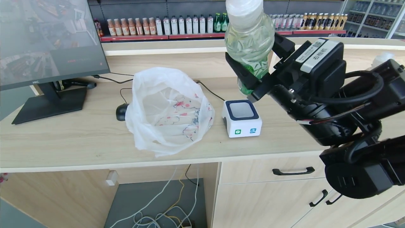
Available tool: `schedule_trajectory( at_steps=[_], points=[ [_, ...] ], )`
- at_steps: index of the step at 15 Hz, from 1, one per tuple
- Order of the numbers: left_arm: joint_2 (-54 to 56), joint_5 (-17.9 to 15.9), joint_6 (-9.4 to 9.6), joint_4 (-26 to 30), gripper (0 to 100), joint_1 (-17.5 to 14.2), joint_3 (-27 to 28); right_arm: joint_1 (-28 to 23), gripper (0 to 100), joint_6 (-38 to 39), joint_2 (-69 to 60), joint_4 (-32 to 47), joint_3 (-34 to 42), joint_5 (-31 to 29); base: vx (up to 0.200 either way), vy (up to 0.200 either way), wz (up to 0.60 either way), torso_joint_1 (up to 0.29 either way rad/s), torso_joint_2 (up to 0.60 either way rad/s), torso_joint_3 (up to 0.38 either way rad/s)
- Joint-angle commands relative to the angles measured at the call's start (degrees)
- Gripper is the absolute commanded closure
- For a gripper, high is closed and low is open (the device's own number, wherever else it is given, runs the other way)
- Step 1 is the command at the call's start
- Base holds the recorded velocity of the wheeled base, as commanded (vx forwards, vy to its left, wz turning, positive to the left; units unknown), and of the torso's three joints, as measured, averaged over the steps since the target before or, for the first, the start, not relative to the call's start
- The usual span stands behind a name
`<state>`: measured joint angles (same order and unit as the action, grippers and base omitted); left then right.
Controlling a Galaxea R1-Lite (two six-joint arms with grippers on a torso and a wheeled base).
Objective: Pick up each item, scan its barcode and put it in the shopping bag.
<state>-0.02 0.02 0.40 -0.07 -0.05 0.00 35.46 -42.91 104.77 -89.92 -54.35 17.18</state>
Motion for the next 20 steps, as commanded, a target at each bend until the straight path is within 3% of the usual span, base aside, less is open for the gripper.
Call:
schedule_trajectory(
  at_steps=[1, 5, 11, 20],
  points=[
    [0.02, 0.06, 0.04, -0.01, 0, -0.04, 0.0, -2.15, 100, -4.2, 4.75, -0.08, -4.72, 5.68, 0.0, 0.0, 0.0, 0.0, 0.0, 0.0],
    [0.02, -0.02, 0.04, -0.01, 0, -0.04, 0.0, -3.91, 100, -8.42, 5.8, -0.08, -8.85, 15.69, 0.0, 0.0, 0.0, 0.0, 0.0, 0.0],
    [0.02, -0.02, -0.05, -0.01, 0, -0.04, 0.0, -7.34, 100, -12.64, 8.88, -0.08, -8.85, 24.13, 0.0, 0.0, 0.0, 0.0, 0.0, 0.0],
    [0.02, -0.02, 0.04, -0.01, 0, -0.04, 0.0, -8.57, 100, -15.8, 11.86, -0.08, -8.58, 28.7, 0.0, 0.0, 0.0, 0.0, 0.0, 0.0]
  ],
)
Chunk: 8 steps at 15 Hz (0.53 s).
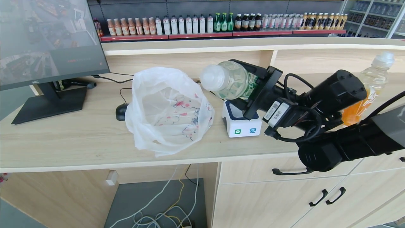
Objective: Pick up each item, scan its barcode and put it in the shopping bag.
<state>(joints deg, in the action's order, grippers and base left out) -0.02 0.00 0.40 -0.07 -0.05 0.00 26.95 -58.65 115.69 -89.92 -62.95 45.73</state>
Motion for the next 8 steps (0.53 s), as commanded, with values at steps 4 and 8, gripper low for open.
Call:
schedule_trajectory(
  at_steps=[4, 8],
  points=[
    [0.02, 0.0, -0.05, -0.01, 0, -0.04, 0.0, -0.15, 100, -0.33, 2.52, -0.08, 0.02, 1.38, 0.0, 0.0, 0.0, 0.0, 0.0, 0.0],
    [0.02, 0.09, -0.05, -0.01, 0, -0.04, 0.0, -0.32, 100, -1.56, 4.55, -0.08, -0.07, 2.88, 0.0, 0.0, 0.0, 0.0, 0.0, 0.0]
  ],
)
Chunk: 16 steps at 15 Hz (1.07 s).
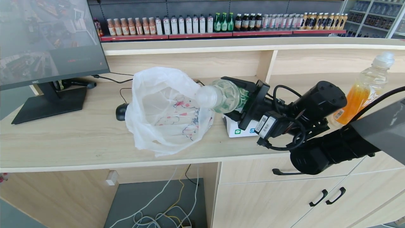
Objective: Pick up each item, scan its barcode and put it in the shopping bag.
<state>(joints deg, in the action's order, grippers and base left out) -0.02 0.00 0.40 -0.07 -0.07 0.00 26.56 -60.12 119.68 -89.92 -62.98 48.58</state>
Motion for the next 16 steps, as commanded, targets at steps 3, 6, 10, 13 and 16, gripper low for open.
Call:
schedule_trajectory(
  at_steps=[3, 6, 10, 13, 16],
  points=[
    [0.02, 0.0, 0.04, -0.01, 0, -0.01, 0.0, -0.64, 100, -0.87, 1.79, -0.08, 0.4, 0.64, 0.0, 0.0, 0.0, 0.0, 0.0, 0.0],
    [0.02, 0.0, -0.05, -0.01, 0, -0.01, 0.0, -0.9, 100, -1.4, 2.05, -0.08, 0.4, 0.73, 0.0, 0.0, 0.0, 0.0, 0.0, 0.0],
    [0.02, 0.09, 0.04, -0.01, 0, -0.01, 0.0, -1.51, 100, -1.4, 2.05, -0.08, 0.93, 0.73, 0.0, 0.0, 0.0, 0.0, 0.0, 0.0],
    [0.02, 0.09, 0.04, -0.01, 0, -0.01, 0.0, -2.74, 100, -1.49, 1.88, -0.08, 0.93, 0.73, 0.0, 0.0, 0.0, 0.0, 0.0, 0.0],
    [0.02, 0.0, -0.05, -0.01, 0, -0.01, 0.0, -3.45, 100, -1.66, 1.53, -0.08, 0.93, 0.73, 0.0, 0.0, 0.0, 0.0, 0.0, 0.0]
  ],
)
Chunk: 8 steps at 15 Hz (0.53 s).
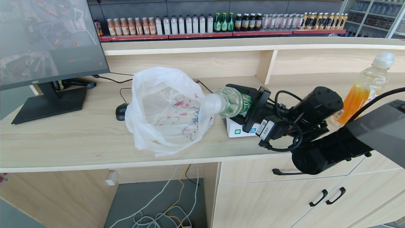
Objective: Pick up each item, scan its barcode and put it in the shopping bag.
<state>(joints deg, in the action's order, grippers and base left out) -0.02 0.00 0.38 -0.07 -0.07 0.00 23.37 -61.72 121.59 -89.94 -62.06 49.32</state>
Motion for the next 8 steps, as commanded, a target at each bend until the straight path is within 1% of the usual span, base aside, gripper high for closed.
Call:
schedule_trajectory(
  at_steps=[1, 8],
  points=[
    [0.02, 0.09, 0.06, -0.01, 0, -0.01, 0.0, -0.25, 100, -0.07, -0.3, -0.06, 0.01, -0.02, 0.0, 0.0, 0.0, 0.0, 0.0, 0.0],
    [0.02, 0.09, 0.06, -0.01, 0, -0.01, 0.0, -0.17, 100, -0.07, -0.3, -0.06, 0.01, -0.37, 0.0, 0.0, 0.0, 0.0, 0.0, 0.0]
  ],
)
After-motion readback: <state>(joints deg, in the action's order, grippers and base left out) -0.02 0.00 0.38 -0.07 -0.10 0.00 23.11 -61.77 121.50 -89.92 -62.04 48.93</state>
